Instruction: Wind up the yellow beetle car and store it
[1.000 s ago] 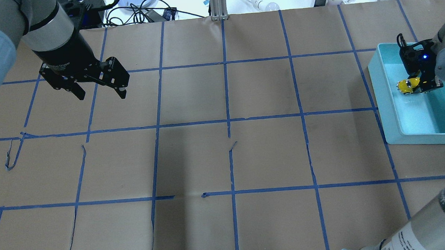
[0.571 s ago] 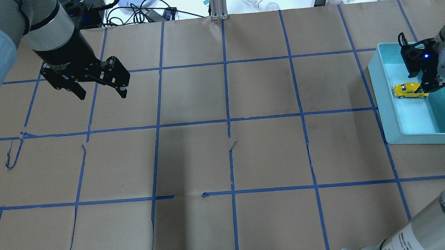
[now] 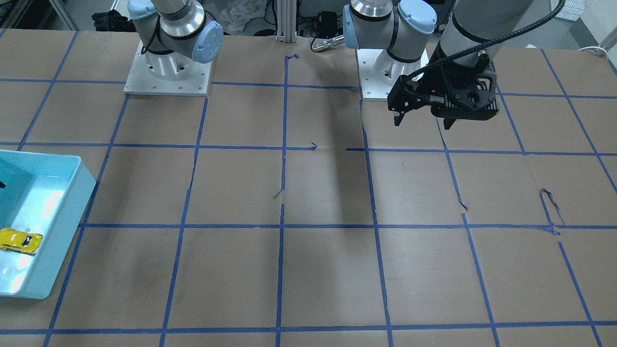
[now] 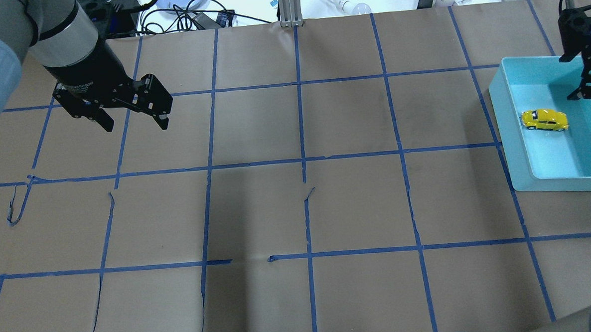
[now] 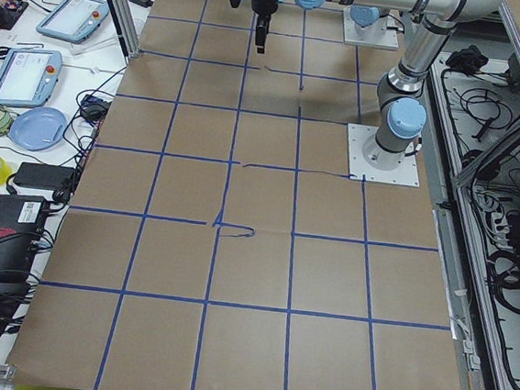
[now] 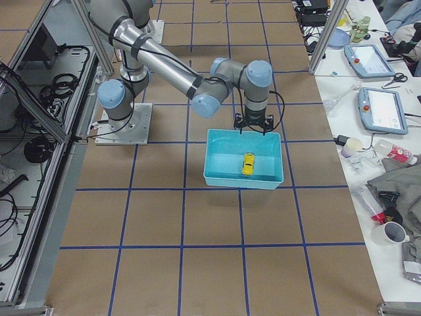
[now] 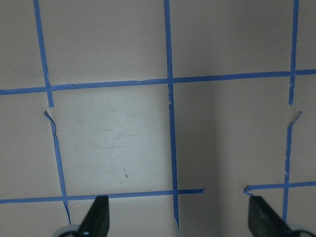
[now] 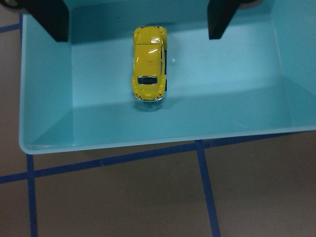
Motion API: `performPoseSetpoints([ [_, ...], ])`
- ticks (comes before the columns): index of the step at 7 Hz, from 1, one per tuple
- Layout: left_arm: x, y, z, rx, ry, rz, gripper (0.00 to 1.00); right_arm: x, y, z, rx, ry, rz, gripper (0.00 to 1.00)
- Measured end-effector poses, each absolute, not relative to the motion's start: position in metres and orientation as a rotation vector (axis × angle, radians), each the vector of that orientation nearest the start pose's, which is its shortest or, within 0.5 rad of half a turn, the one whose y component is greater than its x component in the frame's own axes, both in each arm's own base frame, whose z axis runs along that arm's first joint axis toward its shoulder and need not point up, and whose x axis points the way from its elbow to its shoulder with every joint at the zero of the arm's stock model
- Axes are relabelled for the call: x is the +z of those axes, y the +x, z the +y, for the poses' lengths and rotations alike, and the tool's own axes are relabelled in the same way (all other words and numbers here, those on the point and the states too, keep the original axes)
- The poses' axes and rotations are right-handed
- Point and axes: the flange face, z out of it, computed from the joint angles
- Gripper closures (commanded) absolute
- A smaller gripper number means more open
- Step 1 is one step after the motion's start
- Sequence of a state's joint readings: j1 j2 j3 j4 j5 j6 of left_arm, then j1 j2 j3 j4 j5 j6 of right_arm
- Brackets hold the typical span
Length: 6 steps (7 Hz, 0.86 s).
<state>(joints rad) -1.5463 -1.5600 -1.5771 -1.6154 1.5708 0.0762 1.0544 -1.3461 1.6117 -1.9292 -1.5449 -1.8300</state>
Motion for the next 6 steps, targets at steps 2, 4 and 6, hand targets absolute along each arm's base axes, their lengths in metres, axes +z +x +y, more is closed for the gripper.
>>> performPoseSetpoints([
  [2, 0.486, -0.121, -0.486, 0.059, 0.082, 3.142, 0.0, 0.46, -0.116, -0.546, -0.109, -1.57, 2.811, 0.0],
  [4, 0.488, -0.122, -0.485, 0.052, 0.084, 3.143, 0.0, 0.509, -0.022, -0.532, -0.087, -1.176, 3.004, 0.0],
  [6, 0.49, -0.122, -0.484, 0.047, 0.098, 3.141, 0.0, 0.537, 0.082, -0.517, -0.063, -0.755, 3.113, 0.0],
])
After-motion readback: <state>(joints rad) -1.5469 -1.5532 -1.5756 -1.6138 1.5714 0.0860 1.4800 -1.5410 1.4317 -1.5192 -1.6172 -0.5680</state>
